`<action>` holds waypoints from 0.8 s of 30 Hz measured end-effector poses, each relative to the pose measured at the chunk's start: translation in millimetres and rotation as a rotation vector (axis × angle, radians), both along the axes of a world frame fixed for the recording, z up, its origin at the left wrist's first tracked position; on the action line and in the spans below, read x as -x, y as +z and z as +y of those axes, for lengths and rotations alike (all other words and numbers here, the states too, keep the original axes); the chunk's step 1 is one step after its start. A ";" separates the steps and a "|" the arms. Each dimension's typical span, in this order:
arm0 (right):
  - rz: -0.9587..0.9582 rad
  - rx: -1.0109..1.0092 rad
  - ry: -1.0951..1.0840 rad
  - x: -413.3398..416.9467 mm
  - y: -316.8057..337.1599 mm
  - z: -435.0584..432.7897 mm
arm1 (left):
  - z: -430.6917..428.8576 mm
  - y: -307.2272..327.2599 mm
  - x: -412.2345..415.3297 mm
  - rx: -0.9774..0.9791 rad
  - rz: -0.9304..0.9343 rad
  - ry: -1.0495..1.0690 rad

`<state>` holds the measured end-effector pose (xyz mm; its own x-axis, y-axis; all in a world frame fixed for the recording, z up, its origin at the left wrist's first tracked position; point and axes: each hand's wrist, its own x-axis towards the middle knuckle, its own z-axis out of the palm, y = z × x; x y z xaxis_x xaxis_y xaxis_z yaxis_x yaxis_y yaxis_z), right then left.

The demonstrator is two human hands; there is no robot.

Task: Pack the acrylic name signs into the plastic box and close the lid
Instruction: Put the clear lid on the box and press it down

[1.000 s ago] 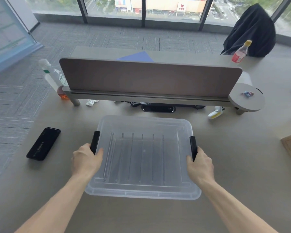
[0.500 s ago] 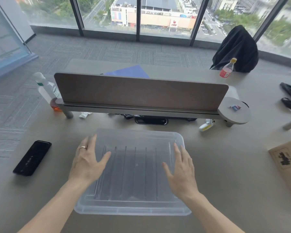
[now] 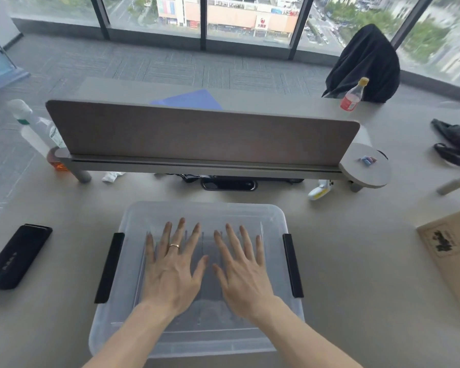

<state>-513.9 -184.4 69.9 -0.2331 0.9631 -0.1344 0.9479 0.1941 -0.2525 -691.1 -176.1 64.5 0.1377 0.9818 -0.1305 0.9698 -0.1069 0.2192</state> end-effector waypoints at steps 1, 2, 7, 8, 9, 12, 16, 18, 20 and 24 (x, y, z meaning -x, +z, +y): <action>-0.017 -0.007 0.000 -0.2 -2.3 -0.4 | 0.2 -1.0 0.4 0.005 0.014 -0.004; -0.037 -0.016 -0.001 -0.4 -4.0 -0.9 | 0.0 -2.8 0.9 0.004 0.034 -0.009; -0.089 -0.042 -0.013 2.3 -14.9 -3.4 | -2.3 -15.5 -1.5 -0.046 0.093 -0.017; -0.091 -0.048 -0.014 2.9 -17.9 -2.7 | -1.5 -18.7 -1.9 -0.055 0.101 -0.011; -0.090 -0.050 -0.012 3.3 -21.0 -2.1 | -0.7 -21.7 -2.2 -0.056 0.104 -0.006; -0.089 -0.049 -0.011 3.6 -26.3 -0.9 | -0.7 -26.3 -4.6 -0.065 0.108 -0.013; -0.088 -0.043 -0.008 2.9 -29.6 0.0 | -0.7 -29.6 -4.7 -0.057 0.137 -0.014; -0.095 -0.016 0.008 2.3 -29.4 -0.5 | -0.5 -28.8 -4.8 -0.046 0.146 -0.004; -0.106 0.051 0.030 1.3 -23.9 0.0 | -0.7 -25.1 -6.0 -0.009 0.149 -0.017; 0.057 0.169 0.092 -17.0 26.2 9.7 | 0.6 -1.3 -2.6 0.107 0.129 -0.003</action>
<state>-496.9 -174.7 96.1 -0.3312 0.9022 -0.2764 0.9112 0.2298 -0.3418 -688.5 -175.4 63.2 0.1162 0.9609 -0.2514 0.9903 -0.0928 0.1031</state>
